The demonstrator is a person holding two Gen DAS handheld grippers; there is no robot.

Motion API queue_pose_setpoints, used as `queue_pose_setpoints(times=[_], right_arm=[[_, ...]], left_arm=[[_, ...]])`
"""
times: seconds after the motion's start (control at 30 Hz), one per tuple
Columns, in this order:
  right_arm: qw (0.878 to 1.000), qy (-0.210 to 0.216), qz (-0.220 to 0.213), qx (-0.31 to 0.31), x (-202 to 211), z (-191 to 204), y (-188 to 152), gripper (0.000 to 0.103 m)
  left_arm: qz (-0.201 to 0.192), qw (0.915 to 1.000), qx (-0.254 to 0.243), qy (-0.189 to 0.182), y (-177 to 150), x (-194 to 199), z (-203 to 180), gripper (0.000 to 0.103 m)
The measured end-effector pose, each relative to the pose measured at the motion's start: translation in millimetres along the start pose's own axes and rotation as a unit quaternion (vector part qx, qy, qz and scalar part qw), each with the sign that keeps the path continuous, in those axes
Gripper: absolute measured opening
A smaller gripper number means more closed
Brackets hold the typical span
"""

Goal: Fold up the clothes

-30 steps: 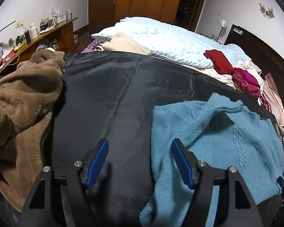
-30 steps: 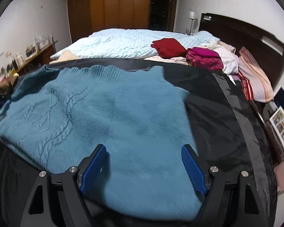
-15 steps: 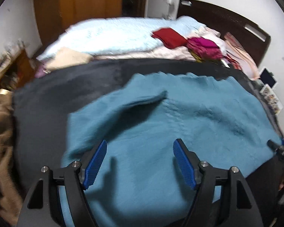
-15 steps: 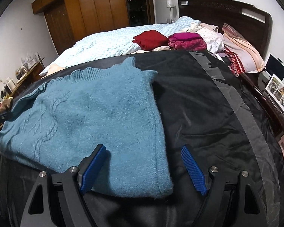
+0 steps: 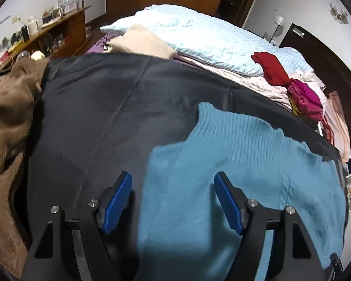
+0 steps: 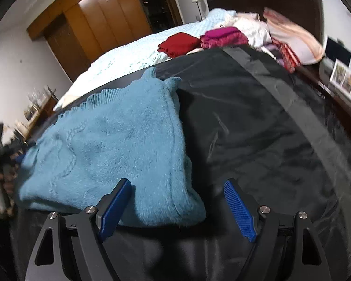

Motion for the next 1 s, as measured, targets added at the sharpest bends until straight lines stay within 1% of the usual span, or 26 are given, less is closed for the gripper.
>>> queue_pose_setpoints(times=[0.2, 0.27, 0.33, 0.5, 0.6, 0.83, 0.93, 0.97, 1.0], right_arm=[[1.000, 0.006, 0.008, -0.018, 0.9, -4.1, -2.7, 0.083], [1.000, 0.004, 0.008, -0.023, 2.5, -5.8, -3.6, 0.083], [1.000, -0.002, 0.008, -0.025, 2.6, -6.8, -3.1, 0.083], [0.999, -0.010, 0.015, -0.031, -2.1, -6.0, 0.9, 0.083], [0.999, -0.003, 0.022, -0.045, -4.2, -4.8, 0.4, 0.083], [0.997, 0.003, 0.019, -0.079, -3.1, -8.3, -2.3, 0.083], [0.996, 0.007, 0.018, -0.088, -2.2, -7.3, -4.1, 0.084], [0.995, 0.013, 0.019, -0.092, -2.2, -5.7, -5.1, 0.084], [0.995, 0.021, 0.022, -0.096, -2.3, -4.3, -5.8, 0.084]], left_arm=[[-0.017, 0.9967, -0.070, -0.037, -21.4, 25.3, -33.0, 0.078], [-0.029, 0.9926, -0.110, -0.043, -30.2, 37.5, -50.8, 0.079], [-0.036, 0.9858, -0.151, -0.064, -40.6, 48.6, -71.9, 0.079], [-0.038, 0.9765, -0.203, -0.060, -56.2, 52.4, -93.0, 0.080], [-0.039, 0.9698, -0.234, -0.058, -65.6, 54.5, -105.4, 0.080], [-0.041, 0.9503, -0.304, -0.052, -87.4, 59.4, -134.4, 0.080], [-0.029, 0.9712, -0.235, -0.021, -65.0, 44.4, -91.9, 0.080], [-0.025, 0.9770, -0.211, -0.011, -57.4, 39.4, -77.4, 0.080], [-0.021, 0.9820, -0.187, -0.010, -51.2, 32.9, -66.2, 0.079]])
Point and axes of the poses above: each gripper's, at about its wrist camera, not at the fingertips, and x roughly against the way its jaws point, z to its left, y to its top, the point moved 1 cm from there along -x, roughly the way its jaws point, and after that the axes turned 15 degrees about -x, right-handed, at the moved point
